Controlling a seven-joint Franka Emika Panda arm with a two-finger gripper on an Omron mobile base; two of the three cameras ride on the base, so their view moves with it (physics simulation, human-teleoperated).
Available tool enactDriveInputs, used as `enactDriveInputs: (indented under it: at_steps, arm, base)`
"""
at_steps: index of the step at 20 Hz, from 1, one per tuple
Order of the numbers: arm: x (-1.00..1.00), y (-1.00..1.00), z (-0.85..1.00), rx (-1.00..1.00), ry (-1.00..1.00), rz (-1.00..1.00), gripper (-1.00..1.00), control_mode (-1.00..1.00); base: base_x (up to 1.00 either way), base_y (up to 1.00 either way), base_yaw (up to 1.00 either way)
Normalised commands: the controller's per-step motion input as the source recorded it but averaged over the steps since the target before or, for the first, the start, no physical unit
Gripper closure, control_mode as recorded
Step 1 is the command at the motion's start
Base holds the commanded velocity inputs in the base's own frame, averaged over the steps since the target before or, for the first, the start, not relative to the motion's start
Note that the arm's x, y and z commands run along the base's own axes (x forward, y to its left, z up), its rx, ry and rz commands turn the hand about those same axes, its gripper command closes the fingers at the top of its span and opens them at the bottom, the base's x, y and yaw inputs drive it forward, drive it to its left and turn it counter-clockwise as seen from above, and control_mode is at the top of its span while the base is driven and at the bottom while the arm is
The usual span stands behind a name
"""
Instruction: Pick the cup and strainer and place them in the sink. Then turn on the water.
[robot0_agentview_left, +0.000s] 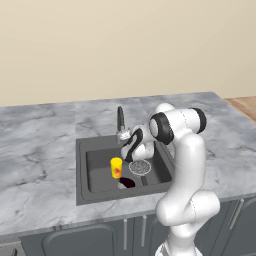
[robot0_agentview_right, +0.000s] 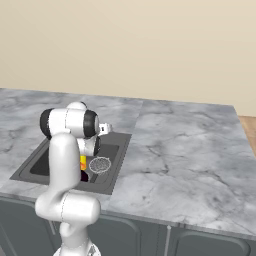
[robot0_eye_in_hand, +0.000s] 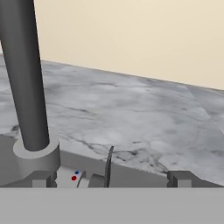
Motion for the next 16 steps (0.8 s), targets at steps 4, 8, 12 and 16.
enactDriveInputs:
  at_steps: [4,8,12,16]
  arm:
    - [0.0,0.0,-0.17,0.0,-0.05,0.0,-1.0,-1.0]
    - [0.0,0.01,-0.11,0.0,-0.03,0.0,-1.0,-1.0]
    - [0.0,0.0,-0.09,0.0,-0.02,0.0,-1.0,-1.0]
    - [0.01,0.0,-0.08,0.0,-0.04,0.0,-1.0,-1.0]
  base:
    - [0.0,0.0,0.0]
    - [0.0,0.0,0.0]
    - [0.0,0.0,0.0]
    - [0.0,0.0,0.0]
